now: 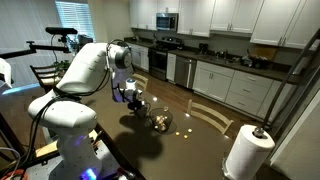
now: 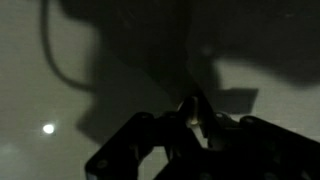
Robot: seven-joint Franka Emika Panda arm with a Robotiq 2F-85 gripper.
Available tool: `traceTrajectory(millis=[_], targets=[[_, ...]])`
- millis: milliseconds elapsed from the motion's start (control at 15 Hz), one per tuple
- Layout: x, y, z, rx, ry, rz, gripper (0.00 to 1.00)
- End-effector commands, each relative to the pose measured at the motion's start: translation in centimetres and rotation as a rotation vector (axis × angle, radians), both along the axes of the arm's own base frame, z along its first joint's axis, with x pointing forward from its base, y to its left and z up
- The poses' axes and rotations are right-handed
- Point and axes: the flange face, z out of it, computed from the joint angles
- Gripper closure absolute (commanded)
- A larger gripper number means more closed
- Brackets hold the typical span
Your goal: Put the plastic wrapper in the basket then put 3 the yellow objects in the basket, then put a plastic wrapper in the basket
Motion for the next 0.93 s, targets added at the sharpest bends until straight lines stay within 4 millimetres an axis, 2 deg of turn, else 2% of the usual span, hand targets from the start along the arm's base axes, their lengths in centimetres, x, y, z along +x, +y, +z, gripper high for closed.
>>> traceTrajectory(millis=[0, 400, 867], targets=[[-0.1, -1.3, 1.9, -0.062, 0.000, -0.067, 0.96], [-0.1, -2.4, 5.0, -0.121, 0.045, -0.121, 0.96], [0.5, -4.4, 10.6, -0.127, 0.022, -0.177, 0.96]])
